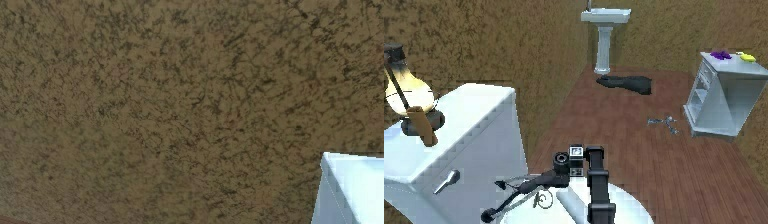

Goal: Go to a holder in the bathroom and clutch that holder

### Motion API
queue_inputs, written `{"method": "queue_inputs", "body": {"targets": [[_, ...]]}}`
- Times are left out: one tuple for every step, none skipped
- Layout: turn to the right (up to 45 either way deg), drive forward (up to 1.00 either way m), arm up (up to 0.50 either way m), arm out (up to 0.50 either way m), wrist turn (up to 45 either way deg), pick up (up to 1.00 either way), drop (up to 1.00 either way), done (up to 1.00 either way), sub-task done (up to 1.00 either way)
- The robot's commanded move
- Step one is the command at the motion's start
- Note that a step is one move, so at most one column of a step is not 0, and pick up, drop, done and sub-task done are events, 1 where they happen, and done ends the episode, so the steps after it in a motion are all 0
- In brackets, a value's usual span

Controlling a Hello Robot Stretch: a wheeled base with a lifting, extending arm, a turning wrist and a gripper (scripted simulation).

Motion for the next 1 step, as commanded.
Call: {"method": "queue_inputs", "body": {"targets": [[0.0, 0.00, 0.00, 0.00, 45.0, 0.00, 0.00, 0.00, 0.00]]}}
